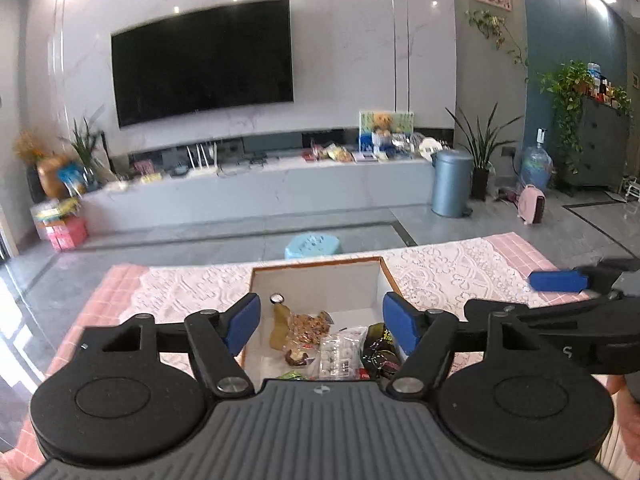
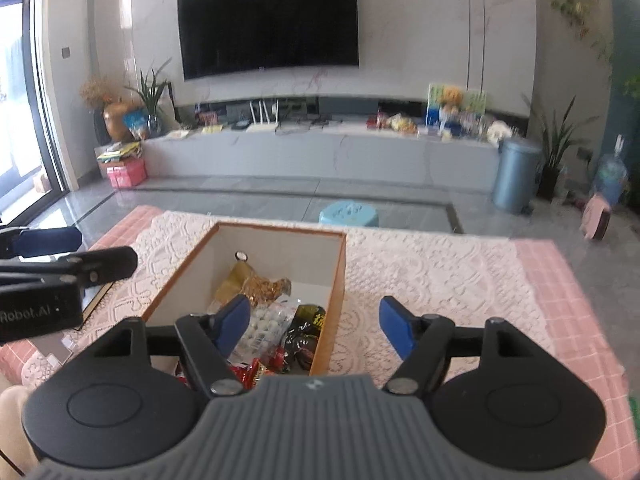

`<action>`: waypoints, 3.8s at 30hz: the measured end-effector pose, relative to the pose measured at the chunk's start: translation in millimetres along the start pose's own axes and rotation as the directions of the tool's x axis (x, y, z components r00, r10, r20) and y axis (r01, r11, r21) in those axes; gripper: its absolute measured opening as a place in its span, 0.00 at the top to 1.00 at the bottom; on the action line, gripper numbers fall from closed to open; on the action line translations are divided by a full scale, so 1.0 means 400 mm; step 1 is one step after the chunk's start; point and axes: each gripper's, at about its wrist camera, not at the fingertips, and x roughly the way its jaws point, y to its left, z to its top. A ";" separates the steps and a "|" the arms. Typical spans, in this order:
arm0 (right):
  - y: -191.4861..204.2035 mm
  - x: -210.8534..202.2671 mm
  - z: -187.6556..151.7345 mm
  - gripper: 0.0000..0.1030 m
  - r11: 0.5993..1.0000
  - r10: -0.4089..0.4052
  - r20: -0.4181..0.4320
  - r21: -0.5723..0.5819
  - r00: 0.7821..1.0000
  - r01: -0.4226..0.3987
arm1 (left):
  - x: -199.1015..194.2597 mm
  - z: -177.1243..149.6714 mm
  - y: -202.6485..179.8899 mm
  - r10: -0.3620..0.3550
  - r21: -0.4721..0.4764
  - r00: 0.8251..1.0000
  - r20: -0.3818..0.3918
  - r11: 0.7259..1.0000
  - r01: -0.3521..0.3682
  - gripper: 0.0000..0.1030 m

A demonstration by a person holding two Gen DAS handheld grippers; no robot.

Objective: Organize snacks

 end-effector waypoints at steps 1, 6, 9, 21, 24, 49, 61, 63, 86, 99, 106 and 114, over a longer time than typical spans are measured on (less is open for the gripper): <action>0.006 -0.022 -0.007 0.24 1.000 -0.007 0.022 -0.011 1.000 0.007 | -0.014 -0.008 -0.010 0.012 0.013 1.000 0.015 1.000 -0.012 0.14; 0.029 -0.123 -0.052 0.20 0.996 -0.047 0.114 -0.071 0.992 0.055 | -0.048 -0.057 -0.034 0.044 0.005 0.999 0.003 0.999 -0.044 0.12; 0.026 -0.154 -0.087 0.19 0.996 -0.048 0.116 -0.066 0.992 0.055 | -0.049 -0.088 -0.024 0.049 -0.022 0.998 -0.039 0.999 -0.050 0.12; 0.006 -0.120 -0.199 0.19 0.999 -0.043 0.013 -0.002 0.999 0.043 | -0.006 -0.204 -0.012 0.047 -0.082 0.984 -0.170 0.995 -0.062 0.12; 0.006 -0.105 -0.215 0.19 0.999 -0.051 0.006 -0.003 0.999 0.051 | 0.003 -0.214 -0.020 0.039 -0.074 0.982 -0.183 0.996 -0.053 0.12; -0.008 -0.065 -0.239 0.19 0.997 -0.065 0.003 0.040 0.998 0.065 | 0.025 -0.220 -0.033 0.036 -0.066 0.975 -0.221 0.997 -0.051 0.12; -0.008 -0.071 -0.237 0.18 0.997 -0.071 0.015 0.043 0.997 0.070 | 0.021 -0.215 -0.034 0.034 -0.068 0.975 -0.222 0.996 -0.050 0.12; -0.008 -0.072 -0.237 0.18 0.997 -0.071 0.015 0.043 0.997 0.070 | 0.018 -0.213 -0.036 0.033 -0.067 0.975 -0.222 0.997 -0.049 0.12; -0.005 -0.075 -0.238 0.16 0.997 -0.071 0.019 0.034 0.997 0.070 | 0.010 -0.209 -0.043 0.024 -0.065 0.975 -0.222 0.997 -0.039 0.12; -0.006 -0.077 -0.241 0.12 0.997 -0.074 0.017 0.031 0.997 0.074 | 0.009 -0.208 -0.041 0.020 -0.069 0.976 -0.217 0.997 -0.035 0.12; -0.006 -0.076 -0.241 0.11 0.997 -0.075 0.017 0.031 0.997 0.074 | 0.009 -0.207 -0.039 0.025 -0.073 0.976 -0.218 0.996 -0.041 0.12; -0.005 -0.077 -0.240 0.11 0.997 -0.075 0.016 0.030 0.997 0.074 | 0.006 -0.207 -0.040 0.025 -0.068 0.978 -0.208 0.997 -0.040 0.12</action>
